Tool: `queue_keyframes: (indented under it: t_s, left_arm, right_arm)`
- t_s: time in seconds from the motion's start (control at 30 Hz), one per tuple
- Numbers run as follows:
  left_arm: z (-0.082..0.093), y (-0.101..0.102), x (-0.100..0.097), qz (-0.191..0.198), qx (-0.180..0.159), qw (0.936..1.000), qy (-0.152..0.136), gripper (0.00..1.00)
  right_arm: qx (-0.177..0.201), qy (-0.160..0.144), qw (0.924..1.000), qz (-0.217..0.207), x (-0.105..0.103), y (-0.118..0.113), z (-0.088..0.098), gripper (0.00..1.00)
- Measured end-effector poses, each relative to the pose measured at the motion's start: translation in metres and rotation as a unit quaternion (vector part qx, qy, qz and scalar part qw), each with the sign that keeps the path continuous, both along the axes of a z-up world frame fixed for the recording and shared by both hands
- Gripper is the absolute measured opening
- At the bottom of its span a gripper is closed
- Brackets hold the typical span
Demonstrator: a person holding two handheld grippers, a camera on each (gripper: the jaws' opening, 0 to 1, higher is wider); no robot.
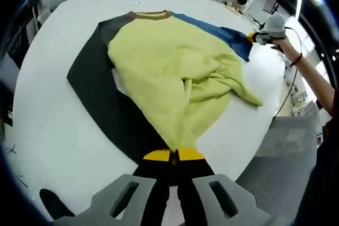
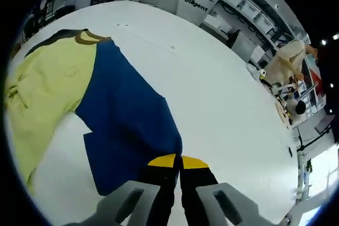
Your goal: Fold the garment on the visible template until the final outline fits inside the template.
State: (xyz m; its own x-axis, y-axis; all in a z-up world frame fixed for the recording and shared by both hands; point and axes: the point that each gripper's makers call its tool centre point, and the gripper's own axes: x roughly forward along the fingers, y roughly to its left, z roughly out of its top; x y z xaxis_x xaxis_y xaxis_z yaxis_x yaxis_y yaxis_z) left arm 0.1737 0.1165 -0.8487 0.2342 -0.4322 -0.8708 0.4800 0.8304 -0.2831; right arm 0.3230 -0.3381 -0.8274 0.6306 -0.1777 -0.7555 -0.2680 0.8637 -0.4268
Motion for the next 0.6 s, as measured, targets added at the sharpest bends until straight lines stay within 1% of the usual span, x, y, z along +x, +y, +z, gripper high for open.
queue_keyframes:
  t_s: [0.17,0.23,0.33,0.6]
  left_arm:
    - [0.0,0.005,-0.002,0.002,-0.001,1.0,0.008,0.02]
    - [-0.002,0.01,-0.002,-0.001,0.006,0.9999,0.012,0.02]
    - [-0.004,0.019,-0.003,-0.003,0.018,0.9997,0.018,0.02]
    - [-0.007,0.025,-0.007,-0.002,0.02,0.9994,0.029,0.02]
  right_arm:
    - [-0.001,0.002,0.9999,-0.014,0.003,-0.007,-0.003,0.0]
    - [0.0,0.002,0.9998,-0.019,0.005,-0.01,-0.004,0.0]
    - [-0.003,0.011,0.9997,-0.024,0.005,-0.014,-0.007,0.0]
    - [0.0,0.01,0.9995,-0.031,0.009,-0.02,-0.01,0.0]
